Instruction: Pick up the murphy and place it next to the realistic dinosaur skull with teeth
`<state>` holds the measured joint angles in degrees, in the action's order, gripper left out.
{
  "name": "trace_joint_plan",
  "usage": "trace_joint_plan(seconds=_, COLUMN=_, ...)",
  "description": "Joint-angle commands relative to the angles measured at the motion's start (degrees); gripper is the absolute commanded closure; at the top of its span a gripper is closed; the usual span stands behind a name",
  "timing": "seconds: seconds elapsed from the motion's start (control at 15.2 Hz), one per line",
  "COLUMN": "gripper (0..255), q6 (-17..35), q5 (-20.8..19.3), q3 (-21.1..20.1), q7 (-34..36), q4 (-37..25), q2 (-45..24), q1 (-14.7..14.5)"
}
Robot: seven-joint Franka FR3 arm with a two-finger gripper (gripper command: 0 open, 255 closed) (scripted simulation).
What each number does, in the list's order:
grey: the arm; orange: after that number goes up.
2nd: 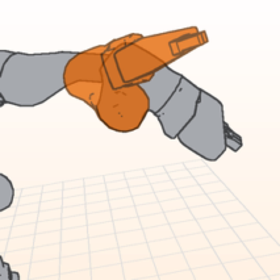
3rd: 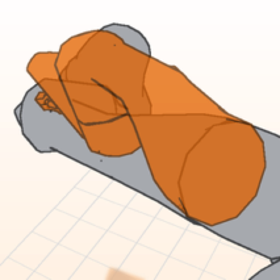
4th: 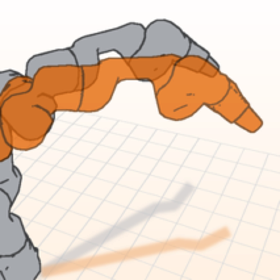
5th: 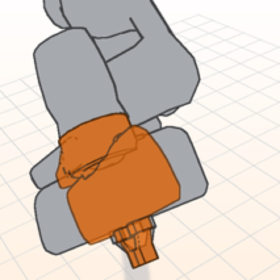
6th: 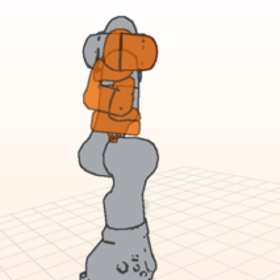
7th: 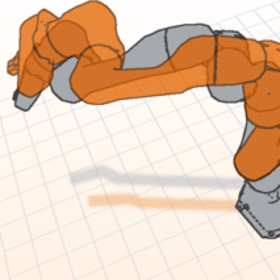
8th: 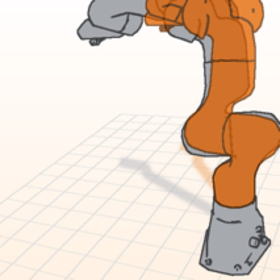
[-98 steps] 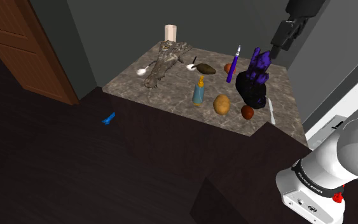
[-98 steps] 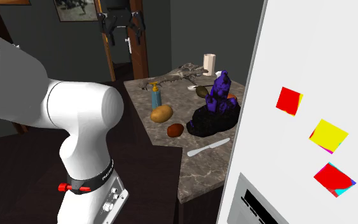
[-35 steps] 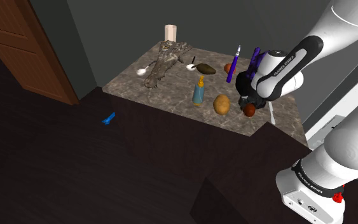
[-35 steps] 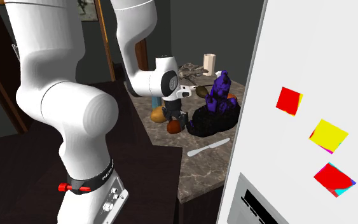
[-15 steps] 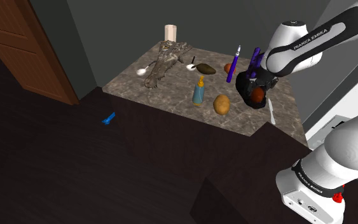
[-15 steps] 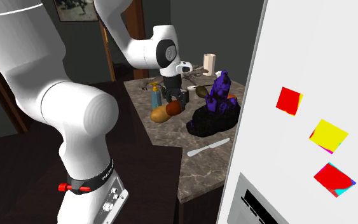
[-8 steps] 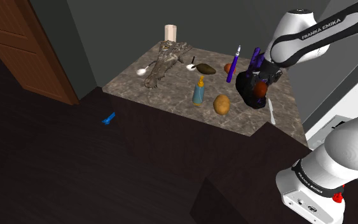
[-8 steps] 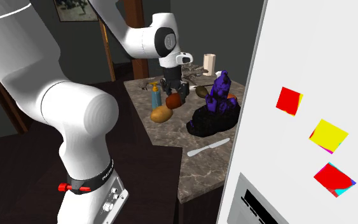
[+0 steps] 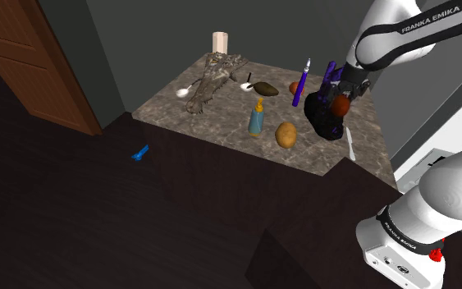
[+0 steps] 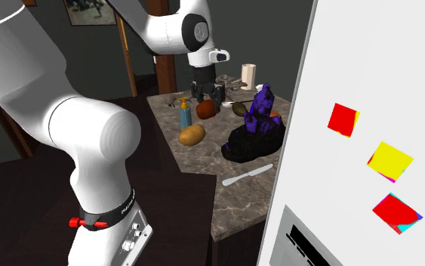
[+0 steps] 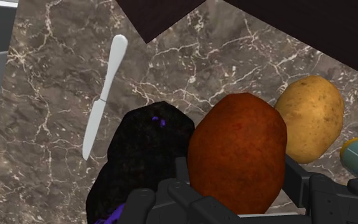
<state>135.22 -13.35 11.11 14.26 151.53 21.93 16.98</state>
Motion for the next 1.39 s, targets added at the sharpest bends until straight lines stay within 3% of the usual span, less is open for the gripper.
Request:
trace_joint_plan(seconds=0.0, gripper=255, q6=-2.0, q5=0.1, q3=-0.1, q7=-0.2, q4=-0.6, q2=1.4, q1=0.0)
trace_joint_plan(seconds=0.26, gripper=255, q6=-5.2, q5=0.5, q3=-0.3, q7=-0.6, q4=-2.2, q2=3.0, q1=-0.1)
trace_joint_plan(seconds=0.79, gripper=255, q6=-5.6, q5=3.8, q3=-7.7, q7=9.5, q4=-10.3, q2=-6.0, q1=-5.5)
trace_joint_plan(seconds=1.32, gripper=255, q6=-7.8, q5=4.6, q3=-13.6, q7=18.7, q4=-22.4, q2=-17.1, q1=-9.6)
